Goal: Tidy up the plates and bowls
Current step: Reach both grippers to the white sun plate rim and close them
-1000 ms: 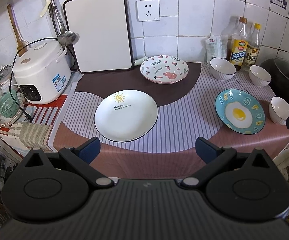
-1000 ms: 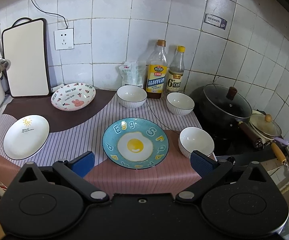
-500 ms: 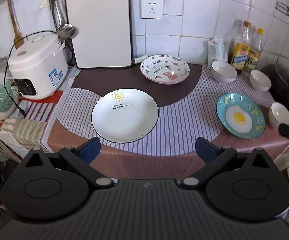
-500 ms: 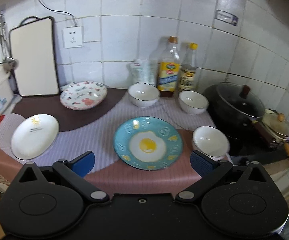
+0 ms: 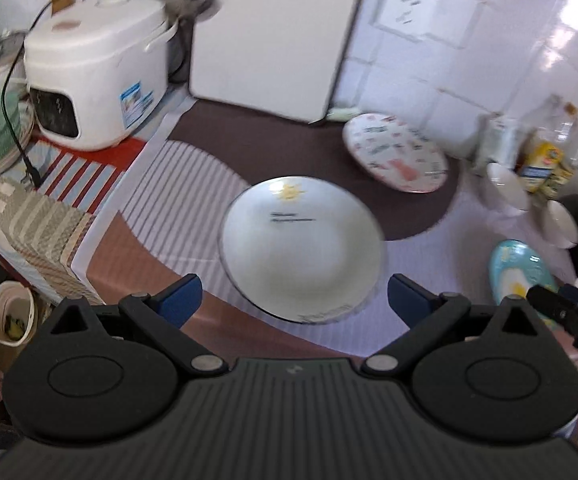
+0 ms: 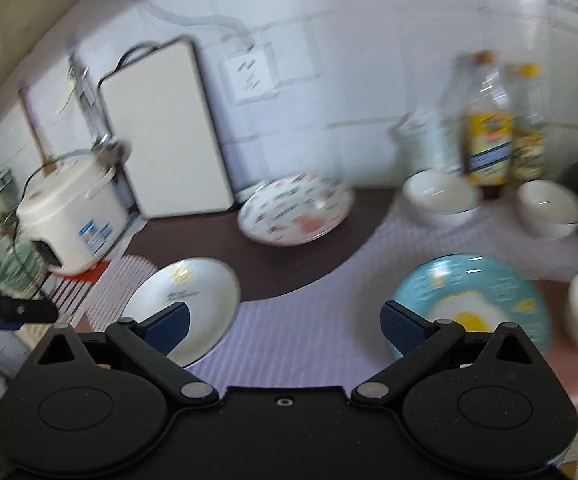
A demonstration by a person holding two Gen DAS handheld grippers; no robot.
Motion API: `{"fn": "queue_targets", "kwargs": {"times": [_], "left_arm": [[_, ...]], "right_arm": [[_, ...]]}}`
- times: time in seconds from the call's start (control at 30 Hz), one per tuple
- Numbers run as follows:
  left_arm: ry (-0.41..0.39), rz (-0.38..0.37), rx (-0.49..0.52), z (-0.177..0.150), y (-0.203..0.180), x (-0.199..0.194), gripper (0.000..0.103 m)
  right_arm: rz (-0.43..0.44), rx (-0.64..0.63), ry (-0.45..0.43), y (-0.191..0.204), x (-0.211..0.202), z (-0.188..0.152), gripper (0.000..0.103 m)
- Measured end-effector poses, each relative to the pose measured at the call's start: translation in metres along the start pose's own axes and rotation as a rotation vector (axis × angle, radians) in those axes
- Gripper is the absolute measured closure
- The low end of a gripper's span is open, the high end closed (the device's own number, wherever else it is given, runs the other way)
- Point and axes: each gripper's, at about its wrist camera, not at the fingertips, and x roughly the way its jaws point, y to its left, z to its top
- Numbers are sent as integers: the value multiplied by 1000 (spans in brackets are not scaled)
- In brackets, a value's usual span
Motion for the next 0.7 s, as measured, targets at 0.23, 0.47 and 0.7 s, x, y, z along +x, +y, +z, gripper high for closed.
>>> {"fn": "queue_targets", "kwargs": {"times": [0.23,0.47,0.7], "left_arm": [[78,110,48,24,35,74,11],[147,79,157,37,42,133,15],[274,-1,144,44,44,178,26]], "right_arm": [[117,-74,158,44,98,-5,14],[132,46,224,48,152,-15,16],[182,139,261,41,175,-34,42]]}}
